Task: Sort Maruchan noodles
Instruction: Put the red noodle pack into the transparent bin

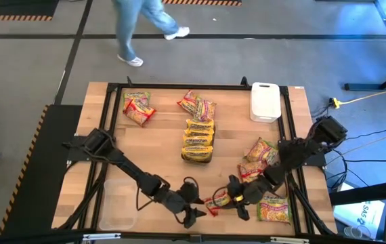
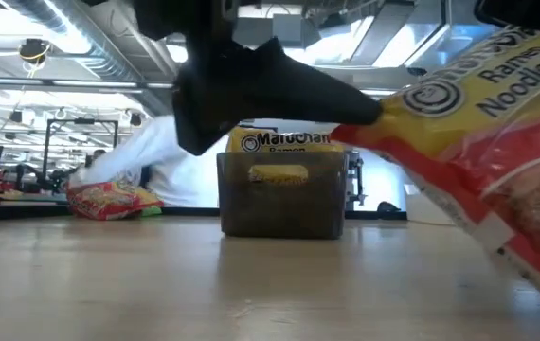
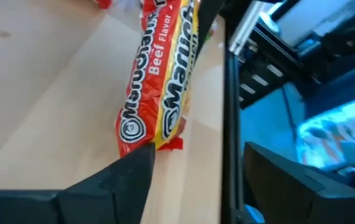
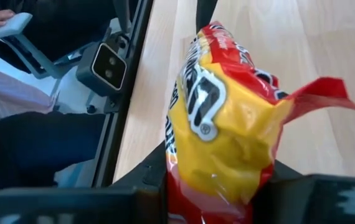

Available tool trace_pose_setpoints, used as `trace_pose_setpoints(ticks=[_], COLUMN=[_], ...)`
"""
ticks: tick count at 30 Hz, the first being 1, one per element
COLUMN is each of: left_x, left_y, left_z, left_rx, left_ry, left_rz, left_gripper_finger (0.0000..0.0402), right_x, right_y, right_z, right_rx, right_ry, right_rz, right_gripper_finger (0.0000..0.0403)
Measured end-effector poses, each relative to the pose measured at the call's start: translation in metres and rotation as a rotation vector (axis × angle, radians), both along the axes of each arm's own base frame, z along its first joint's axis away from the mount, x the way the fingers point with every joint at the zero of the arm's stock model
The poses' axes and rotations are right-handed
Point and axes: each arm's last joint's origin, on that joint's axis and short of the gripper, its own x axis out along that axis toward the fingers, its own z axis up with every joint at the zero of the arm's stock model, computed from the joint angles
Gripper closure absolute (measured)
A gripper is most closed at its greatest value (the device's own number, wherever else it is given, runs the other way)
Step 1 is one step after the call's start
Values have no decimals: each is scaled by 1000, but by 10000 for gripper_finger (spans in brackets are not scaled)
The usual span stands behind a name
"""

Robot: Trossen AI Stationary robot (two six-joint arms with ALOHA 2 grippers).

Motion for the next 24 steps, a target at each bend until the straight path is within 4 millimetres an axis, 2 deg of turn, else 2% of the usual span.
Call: trace_pose_setpoints(ticks=[6, 9, 18, 24], left_x=[9, 13, 15, 18], left_y=[12, 19, 22, 41], left_z=[3, 2, 2, 13], left_rx=[-27, -25, -82, -57], left_ry=[-15, -8, 14, 22], left_rz=[-52, -40, -81, -3], left_gripper_finger=[122, 120, 124, 124], right_x=[-2, -2, -3, -3], right_y=[2, 2, 2, 3], right_z=[0, -1, -1, -1], right_rx=[-8, -11, 3, 13], right_ry=[-2, 1, 20, 25], right_rz=[10, 17, 33, 48], right_gripper_finger=[304, 304, 304, 304])
